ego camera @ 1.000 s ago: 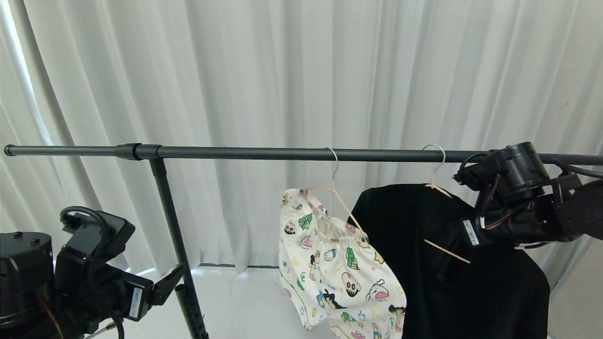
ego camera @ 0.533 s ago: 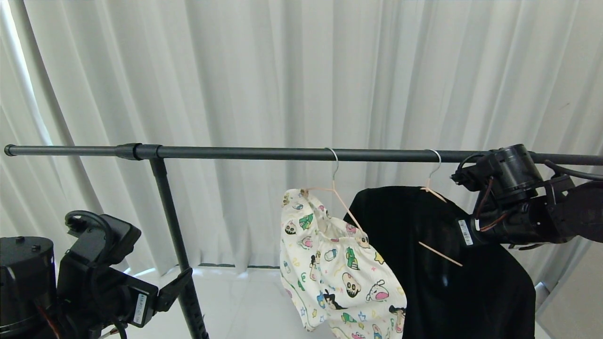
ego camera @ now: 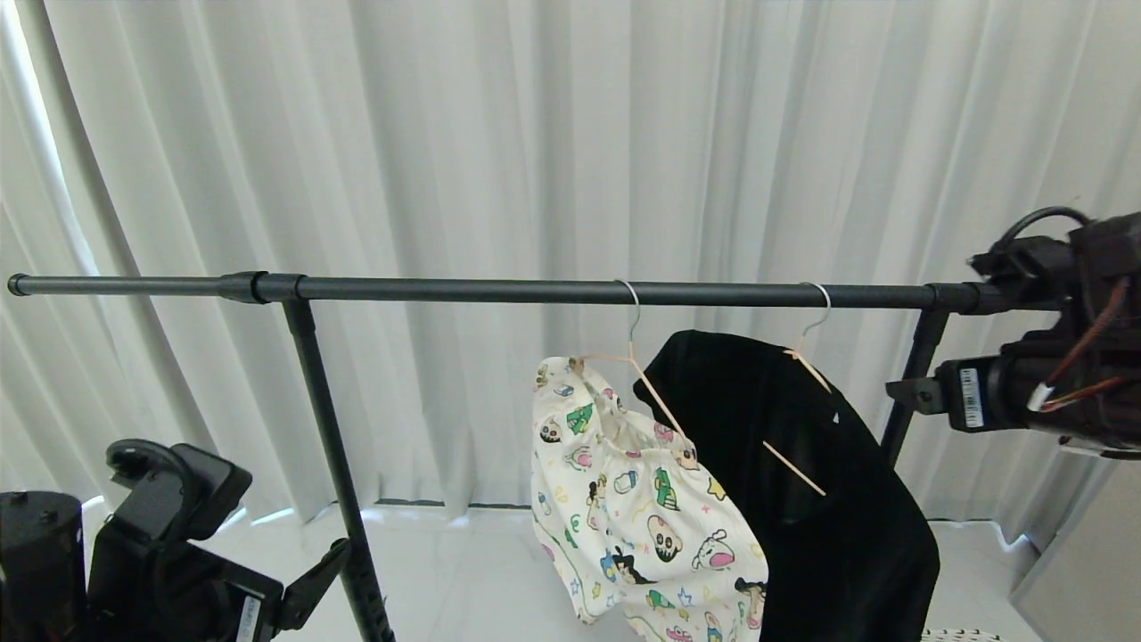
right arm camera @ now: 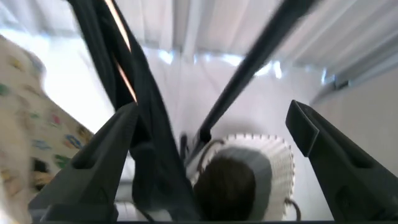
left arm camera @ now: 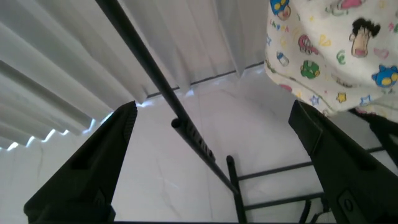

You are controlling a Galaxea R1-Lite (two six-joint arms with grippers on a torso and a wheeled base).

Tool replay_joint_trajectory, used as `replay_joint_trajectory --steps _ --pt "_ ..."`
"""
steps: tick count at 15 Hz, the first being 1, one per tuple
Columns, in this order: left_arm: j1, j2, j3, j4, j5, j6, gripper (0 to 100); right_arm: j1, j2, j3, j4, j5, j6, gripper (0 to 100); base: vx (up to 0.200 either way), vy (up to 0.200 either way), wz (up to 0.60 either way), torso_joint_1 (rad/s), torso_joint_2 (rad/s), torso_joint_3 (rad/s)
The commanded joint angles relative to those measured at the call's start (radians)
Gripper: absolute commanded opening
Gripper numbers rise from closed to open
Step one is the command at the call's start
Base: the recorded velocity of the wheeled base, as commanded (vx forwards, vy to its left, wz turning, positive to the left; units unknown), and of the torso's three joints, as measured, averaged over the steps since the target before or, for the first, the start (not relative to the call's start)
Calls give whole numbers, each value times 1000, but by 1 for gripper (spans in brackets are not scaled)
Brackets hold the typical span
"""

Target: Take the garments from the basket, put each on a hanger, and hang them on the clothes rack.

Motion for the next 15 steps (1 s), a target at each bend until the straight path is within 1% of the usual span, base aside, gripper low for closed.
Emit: replay_joint_trajectory --steps 1,2,3,4,5,6,7,8,9,10,11,12,13,14,15 --pt "13 -124 102 0 25 -1 100 -4 -335 163 6 -62 -24 100 0 0 0 0 0 0" --pt "22 -184 153 1 76 -1 100 -22 -444 241 12 -113 -55 100 0 0 0 0 0 0" --pt "31 -232 165 14 116 -7 100 -44 -523 287 26 -139 -79 100 0 0 0 0 0 0" --pt "68 -342 165 87 171 -21 100 -88 -684 353 84 -145 -119 100 0 0 0 0 0 0" --pt "105 -431 165 165 182 -22 100 -96 -802 399 149 -149 -151 100 0 0 0 0 0 0" --pt "134 -545 165 268 182 -22 100 -97 -934 454 231 -152 -211 100 0 0 0 0 0 0" --pt "151 -713 165 411 182 -15 100 -102 -1092 506 310 -152 -286 100 0 0 0 0 0 0" --pt "151 -864 162 511 185 -1 100 -133 -1218 549 380 -157 -341 100 0 0 0 0 0 0" --pt "154 -925 130 557 186 4 100 -219 -1300 565 448 -180 -371 100 0 0 0 0 0 0" --pt "170 -956 130 558 189 8 100 -240 -1293 571 472 -241 -349 100 0 0 0 0 0 0" --pt "183 -994 130 558 189 11 100 -245 -1293 586 451 -344 -344 100 0 0 0 0 0 0" --pt "182 -1032 130 558 188 11 100 -245 -1293 614 414 -424 -334 100 0 0 0 0 0 0" --pt "182 -1083 130 558 185 11 100 -245 -1293 641 368 -508 -295 100 0 0 0 0 0 0" --pt "182 -1097 131 558 191 4 100 -245 -1293 667 333 -594 -265 100 0 0 0 0 0 0" --pt "182 -1097 133 557 209 -7 100 -245 -1293 690 323 -654 -222 100 0 0 0 0 0 0"
